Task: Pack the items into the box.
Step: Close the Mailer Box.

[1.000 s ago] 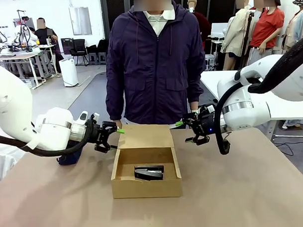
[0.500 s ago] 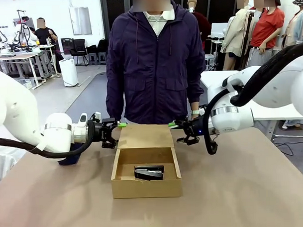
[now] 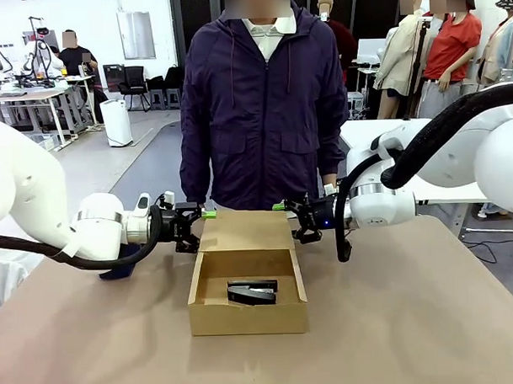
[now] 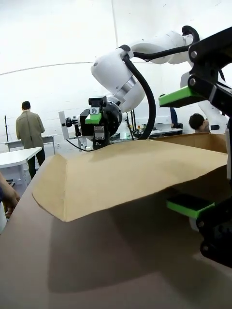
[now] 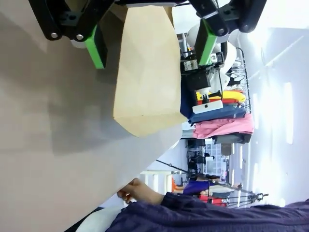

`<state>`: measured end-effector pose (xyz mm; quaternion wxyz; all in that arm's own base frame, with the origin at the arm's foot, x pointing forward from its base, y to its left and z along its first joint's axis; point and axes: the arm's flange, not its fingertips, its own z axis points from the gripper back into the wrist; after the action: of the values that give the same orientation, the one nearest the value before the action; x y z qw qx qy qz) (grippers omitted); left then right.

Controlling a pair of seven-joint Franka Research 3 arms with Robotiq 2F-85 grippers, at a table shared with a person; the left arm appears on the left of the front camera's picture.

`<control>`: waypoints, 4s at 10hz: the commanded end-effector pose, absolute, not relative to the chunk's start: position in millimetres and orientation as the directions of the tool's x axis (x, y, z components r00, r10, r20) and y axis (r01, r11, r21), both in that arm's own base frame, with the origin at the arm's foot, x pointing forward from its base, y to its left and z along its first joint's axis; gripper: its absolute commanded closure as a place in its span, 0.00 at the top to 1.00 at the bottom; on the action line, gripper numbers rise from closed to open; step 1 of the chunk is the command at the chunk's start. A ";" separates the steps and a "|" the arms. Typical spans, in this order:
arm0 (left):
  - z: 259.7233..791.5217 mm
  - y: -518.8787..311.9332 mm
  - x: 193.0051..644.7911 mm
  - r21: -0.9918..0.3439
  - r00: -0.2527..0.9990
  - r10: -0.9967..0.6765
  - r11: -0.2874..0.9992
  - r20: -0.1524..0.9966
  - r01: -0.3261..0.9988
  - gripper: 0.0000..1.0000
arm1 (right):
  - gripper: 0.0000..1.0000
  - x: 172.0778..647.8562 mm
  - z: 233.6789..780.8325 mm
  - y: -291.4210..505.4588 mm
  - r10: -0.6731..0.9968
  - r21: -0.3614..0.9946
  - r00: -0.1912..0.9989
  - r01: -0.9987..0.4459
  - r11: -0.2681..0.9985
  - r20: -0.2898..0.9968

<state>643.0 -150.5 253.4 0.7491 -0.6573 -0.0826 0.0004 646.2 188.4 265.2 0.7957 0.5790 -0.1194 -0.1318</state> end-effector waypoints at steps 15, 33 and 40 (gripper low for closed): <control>302.5 -159.5 628.1 -0.929 0.929 -0.010 -0.005 0.371 0.371 0.36 | 0.41 615.9 328.3 189.9 -0.181 0.939 0.937 -0.254 0.230 0.298; 284.0 -143.9 508.9 -0.321 0.351 0.087 -0.246 0.932 0.915 0.36 | 0.41 517.3 285.0 187.1 0.040 0.492 0.496 -0.866 0.089 0.867; 275.8 -121.4 497.5 -0.285 0.307 0.110 -0.176 0.945 0.942 1.00 | 1.00 486.1 274.1 164.0 0.069 0.416 0.413 -0.909 -0.031 0.908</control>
<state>510.1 -133.8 270.8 0.4954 -0.6518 -0.3933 -0.4184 498.5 178.5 272.6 0.6023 0.5948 -0.3451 0.4053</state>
